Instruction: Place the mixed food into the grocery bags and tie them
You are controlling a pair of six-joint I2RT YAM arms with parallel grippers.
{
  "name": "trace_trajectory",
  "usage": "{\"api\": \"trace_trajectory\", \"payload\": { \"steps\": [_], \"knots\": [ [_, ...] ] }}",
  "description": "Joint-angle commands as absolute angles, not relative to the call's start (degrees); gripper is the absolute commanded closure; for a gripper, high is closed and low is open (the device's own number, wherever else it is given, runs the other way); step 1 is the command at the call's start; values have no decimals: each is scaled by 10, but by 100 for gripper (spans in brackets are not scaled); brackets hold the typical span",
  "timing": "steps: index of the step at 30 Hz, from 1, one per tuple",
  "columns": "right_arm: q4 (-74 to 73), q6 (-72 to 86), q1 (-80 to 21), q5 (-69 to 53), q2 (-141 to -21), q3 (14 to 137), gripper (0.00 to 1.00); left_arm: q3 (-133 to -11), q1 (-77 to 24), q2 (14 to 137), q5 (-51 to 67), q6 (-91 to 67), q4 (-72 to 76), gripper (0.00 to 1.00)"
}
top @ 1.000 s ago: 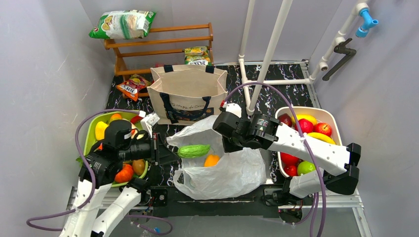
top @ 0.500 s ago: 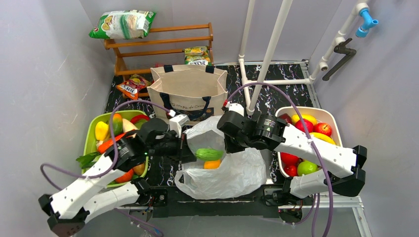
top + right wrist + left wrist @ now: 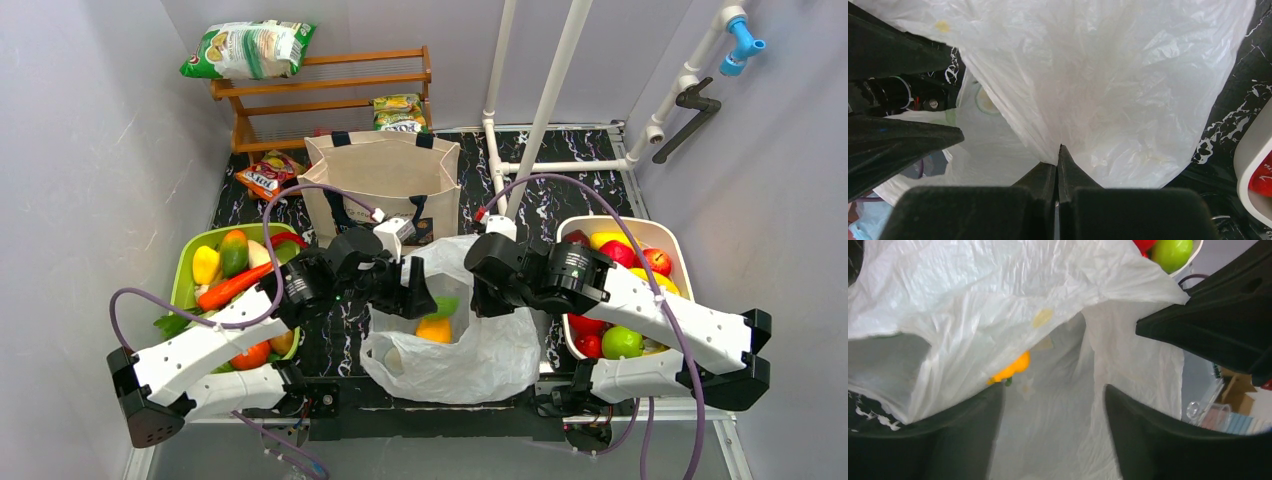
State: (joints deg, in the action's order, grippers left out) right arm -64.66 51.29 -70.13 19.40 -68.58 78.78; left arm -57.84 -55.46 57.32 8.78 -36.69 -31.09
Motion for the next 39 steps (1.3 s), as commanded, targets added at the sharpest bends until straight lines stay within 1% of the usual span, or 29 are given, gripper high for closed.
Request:
{"api": "trace_trajectory", "payload": {
  "steps": [1,2,3,12,16,19,23,25,34,39],
  "knots": [
    [-650,529,-700,210,-663,776,99,-618,-564,580,71,-358,-310,14],
    [-650,531,-700,210,-661,773,99,-624,-565,578,69,-356,-317,4],
    [-650,532,-699,210,-660,772,99,-629,-565,575,66,-353,-323,2],
    [-648,533,-700,213,-661,763,99,-693,-574,514,52,-303,-444,2],
    [-647,529,-700,211,-669,767,99,-690,-576,486,24,-259,-499,2],
    [-648,528,-700,208,-671,768,99,-668,-578,471,9,-216,-502,2],
    [-649,522,-700,208,-675,770,99,-633,-581,469,-52,-165,-471,4],
    [-653,521,-700,207,-679,774,99,-620,-582,471,-63,-148,-442,8],
    [-669,515,-700,208,-695,794,99,-583,-582,490,-98,-90,-372,16],
    [-671,515,-700,206,-704,799,99,-577,-582,501,-125,-54,-367,16]
  ]
}}
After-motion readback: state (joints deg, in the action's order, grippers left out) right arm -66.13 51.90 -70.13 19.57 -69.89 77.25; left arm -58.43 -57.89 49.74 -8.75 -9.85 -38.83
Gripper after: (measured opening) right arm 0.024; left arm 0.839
